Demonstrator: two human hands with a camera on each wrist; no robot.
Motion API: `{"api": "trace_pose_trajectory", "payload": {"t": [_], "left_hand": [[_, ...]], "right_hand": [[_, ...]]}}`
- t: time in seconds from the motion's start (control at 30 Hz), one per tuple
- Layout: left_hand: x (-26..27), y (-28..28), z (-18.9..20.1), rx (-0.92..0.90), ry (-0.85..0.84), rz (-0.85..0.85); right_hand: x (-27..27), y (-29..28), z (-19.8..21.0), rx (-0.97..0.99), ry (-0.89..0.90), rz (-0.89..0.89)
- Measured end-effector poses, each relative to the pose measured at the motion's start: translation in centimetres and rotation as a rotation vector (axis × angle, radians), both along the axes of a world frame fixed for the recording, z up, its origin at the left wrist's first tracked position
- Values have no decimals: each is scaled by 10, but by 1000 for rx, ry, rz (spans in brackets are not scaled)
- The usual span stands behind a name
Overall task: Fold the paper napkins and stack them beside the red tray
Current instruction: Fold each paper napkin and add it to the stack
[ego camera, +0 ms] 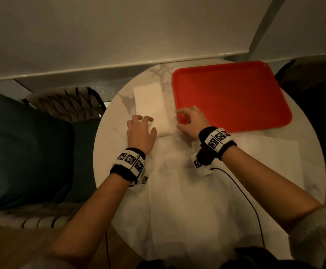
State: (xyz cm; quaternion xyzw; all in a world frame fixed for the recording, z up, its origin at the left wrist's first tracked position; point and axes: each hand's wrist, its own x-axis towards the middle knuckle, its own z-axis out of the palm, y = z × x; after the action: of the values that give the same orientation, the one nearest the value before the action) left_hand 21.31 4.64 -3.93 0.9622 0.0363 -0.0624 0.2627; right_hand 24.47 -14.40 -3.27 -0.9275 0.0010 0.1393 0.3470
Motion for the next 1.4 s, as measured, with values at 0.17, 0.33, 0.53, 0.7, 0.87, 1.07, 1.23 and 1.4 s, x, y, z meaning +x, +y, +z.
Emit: {"api": "trace_pose_trajectory", "payload": {"t": [0.17, 0.33, 0.53, 0.7, 0.87, 1.07, 1.23, 1.4], "left_hand": [[-86, -48, -5, -14, 46, -182], [-160, -77, -32, 180, 133, -195], [-178, -81, -55, 311, 199, -162], [-178, -84, -56, 288, 224, -127], [-179, -97, -50, 263, 266, -68], [-179, -103, -44, 258, 254, -48], [-173, -101, -40, 132, 44, -113], [-173, -122, -13, -470, -30, 115]], "right_hand": [[-74, -65, 10, -26, 49, -64], [-154, -114, -6, -109, 105, -82], [-215, -135, -37, -348, 190, 29], [-226, -139, -46, -389, 166, 72], [-227, -138, -43, -441, 91, 97], [-217, -132, -26, -425, 30, 40], [-209, -137, -7, -445, -40, 25], [-195, -144, 24, -437, -233, -23]]}}
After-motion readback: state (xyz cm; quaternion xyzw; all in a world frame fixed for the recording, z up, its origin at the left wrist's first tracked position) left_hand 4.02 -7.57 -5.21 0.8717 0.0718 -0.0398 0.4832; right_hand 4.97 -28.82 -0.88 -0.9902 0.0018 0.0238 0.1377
